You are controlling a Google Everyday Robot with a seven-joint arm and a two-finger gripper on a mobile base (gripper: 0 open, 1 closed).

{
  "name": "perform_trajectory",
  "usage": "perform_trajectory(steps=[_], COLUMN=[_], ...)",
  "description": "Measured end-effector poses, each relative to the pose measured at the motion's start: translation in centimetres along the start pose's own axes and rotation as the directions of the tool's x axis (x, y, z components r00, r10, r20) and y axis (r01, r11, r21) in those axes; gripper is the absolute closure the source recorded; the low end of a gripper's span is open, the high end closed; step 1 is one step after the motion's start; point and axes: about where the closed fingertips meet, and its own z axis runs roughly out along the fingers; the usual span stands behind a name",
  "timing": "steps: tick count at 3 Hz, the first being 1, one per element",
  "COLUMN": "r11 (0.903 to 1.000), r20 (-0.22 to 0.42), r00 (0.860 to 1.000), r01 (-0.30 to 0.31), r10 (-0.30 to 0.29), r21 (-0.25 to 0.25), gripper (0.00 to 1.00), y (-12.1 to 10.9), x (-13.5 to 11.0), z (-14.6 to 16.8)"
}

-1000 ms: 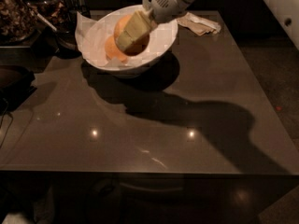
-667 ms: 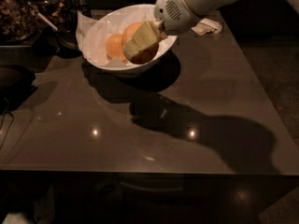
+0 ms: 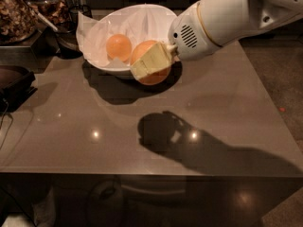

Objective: Pick orange from white bowl

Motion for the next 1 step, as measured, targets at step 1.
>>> perform_trajectory(steps=[1], r11=[0.9995], r20=[0.011], r00=[1.000], r01=[-0.008], r10=[0.008], r21=[0.030], gripper=[1.00], y=[0.87], x=[1.17], z=[-0.87])
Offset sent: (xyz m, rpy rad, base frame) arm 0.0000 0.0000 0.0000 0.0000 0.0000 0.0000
